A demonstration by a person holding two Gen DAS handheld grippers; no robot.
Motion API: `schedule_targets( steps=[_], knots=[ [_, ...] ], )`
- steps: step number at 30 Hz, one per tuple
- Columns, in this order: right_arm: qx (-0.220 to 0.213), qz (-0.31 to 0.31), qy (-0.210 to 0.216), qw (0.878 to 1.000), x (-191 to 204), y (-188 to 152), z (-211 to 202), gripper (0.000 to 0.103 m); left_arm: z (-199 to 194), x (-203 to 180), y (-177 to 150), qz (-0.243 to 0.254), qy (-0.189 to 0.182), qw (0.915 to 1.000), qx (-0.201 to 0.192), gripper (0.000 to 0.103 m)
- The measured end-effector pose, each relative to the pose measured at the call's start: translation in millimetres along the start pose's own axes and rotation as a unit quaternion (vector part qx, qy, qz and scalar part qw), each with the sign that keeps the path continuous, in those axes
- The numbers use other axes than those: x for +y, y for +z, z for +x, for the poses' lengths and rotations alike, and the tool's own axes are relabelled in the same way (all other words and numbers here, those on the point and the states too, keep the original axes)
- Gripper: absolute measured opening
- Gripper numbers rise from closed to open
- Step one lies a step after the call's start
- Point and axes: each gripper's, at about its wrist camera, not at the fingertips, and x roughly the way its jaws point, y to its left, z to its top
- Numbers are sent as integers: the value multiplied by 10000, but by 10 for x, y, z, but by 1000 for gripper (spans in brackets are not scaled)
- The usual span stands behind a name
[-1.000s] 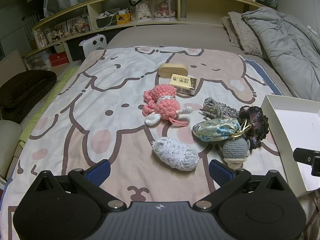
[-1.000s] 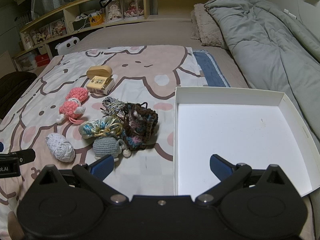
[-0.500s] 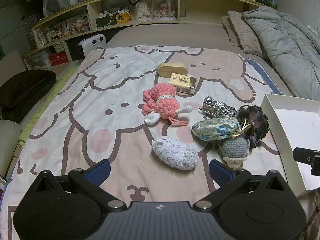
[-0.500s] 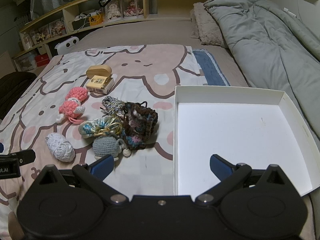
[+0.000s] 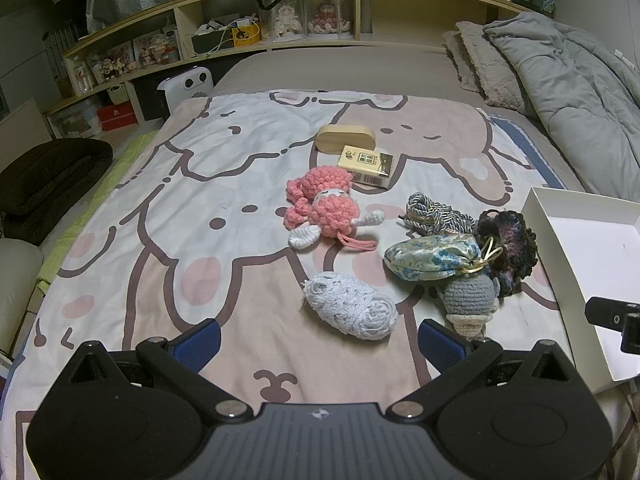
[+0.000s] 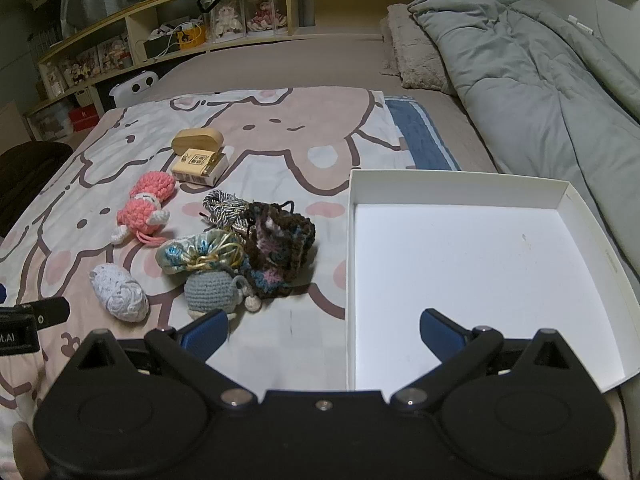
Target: Organize objects
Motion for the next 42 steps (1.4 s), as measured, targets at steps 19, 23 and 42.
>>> schedule_targets(
  steps=[19,23,42],
  knots=[
    [5,2,-2,10000,-2,-11,-3,103,1,-2,-1,0,-7,10000,11,103],
    [9,4,3,10000,-6,-1,-4,103,-2,-3,-5,7,-10,10000,8,103],
    [-121,6,-16,9999,-2,9,-33,103,-27,-28,-18,6,-2,10000,-38,103]
  ],
)
